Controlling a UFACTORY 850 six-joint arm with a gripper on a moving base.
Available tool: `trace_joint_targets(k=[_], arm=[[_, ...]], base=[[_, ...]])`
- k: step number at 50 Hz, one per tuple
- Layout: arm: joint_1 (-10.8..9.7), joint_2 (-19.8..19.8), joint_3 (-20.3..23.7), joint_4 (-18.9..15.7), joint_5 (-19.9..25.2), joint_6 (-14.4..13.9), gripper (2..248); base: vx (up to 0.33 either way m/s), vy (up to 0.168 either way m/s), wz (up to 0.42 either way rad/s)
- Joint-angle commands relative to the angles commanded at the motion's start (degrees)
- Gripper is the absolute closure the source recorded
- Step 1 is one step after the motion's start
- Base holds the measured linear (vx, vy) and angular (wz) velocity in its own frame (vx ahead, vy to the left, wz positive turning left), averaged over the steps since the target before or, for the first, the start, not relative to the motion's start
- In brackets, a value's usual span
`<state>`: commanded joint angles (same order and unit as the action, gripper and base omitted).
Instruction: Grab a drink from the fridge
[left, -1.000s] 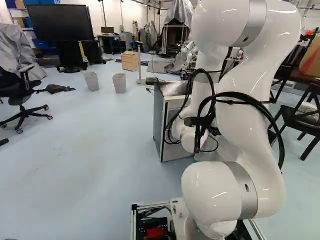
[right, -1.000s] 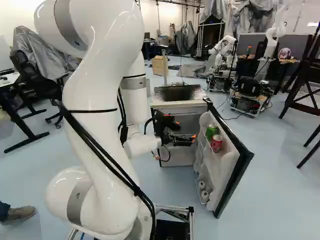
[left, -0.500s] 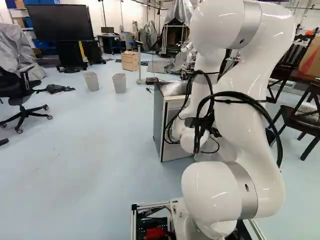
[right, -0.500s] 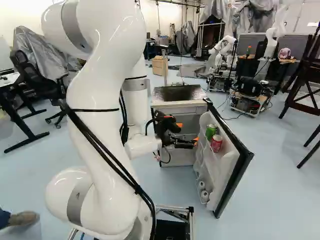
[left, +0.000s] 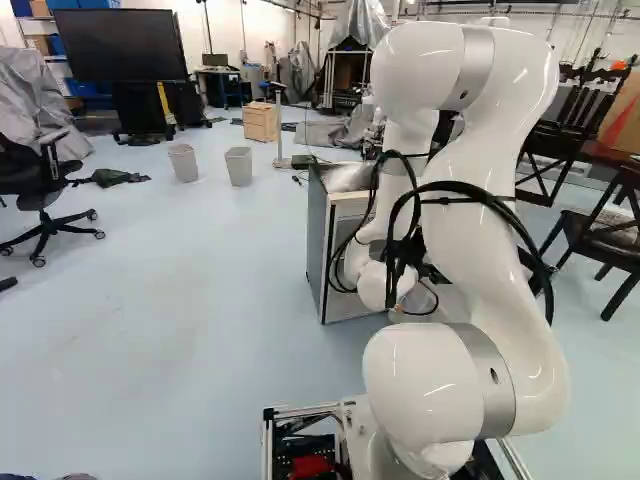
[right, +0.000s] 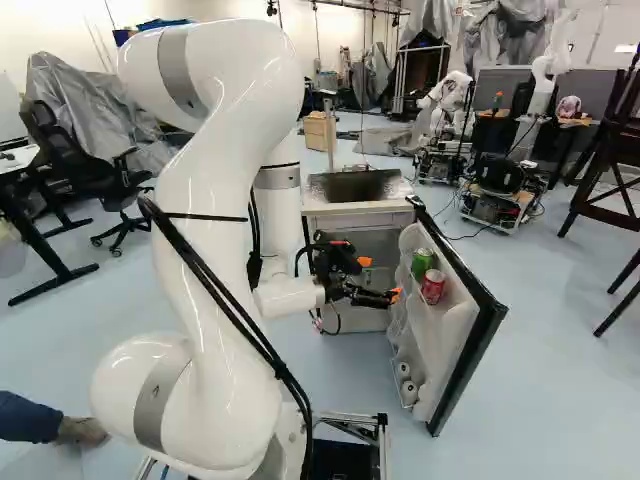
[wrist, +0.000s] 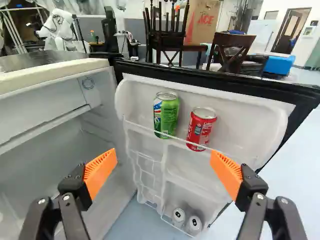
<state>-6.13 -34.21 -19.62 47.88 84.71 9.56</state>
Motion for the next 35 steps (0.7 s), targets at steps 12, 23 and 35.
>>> trace_joint_targets(k=[12,23,35], arm=[[0.02,-2.63,-1.02,2.52,0.43,0.0,3],[0.02,-3.09,-1.2,4.83,0.82,0.0,3],[0.03,-3.16,-1.29,7.36,1.15,0.0,3]], base=[[0.0,0.0,0.0],[0.0,0.0,0.0],[0.0,0.0,0.0]])
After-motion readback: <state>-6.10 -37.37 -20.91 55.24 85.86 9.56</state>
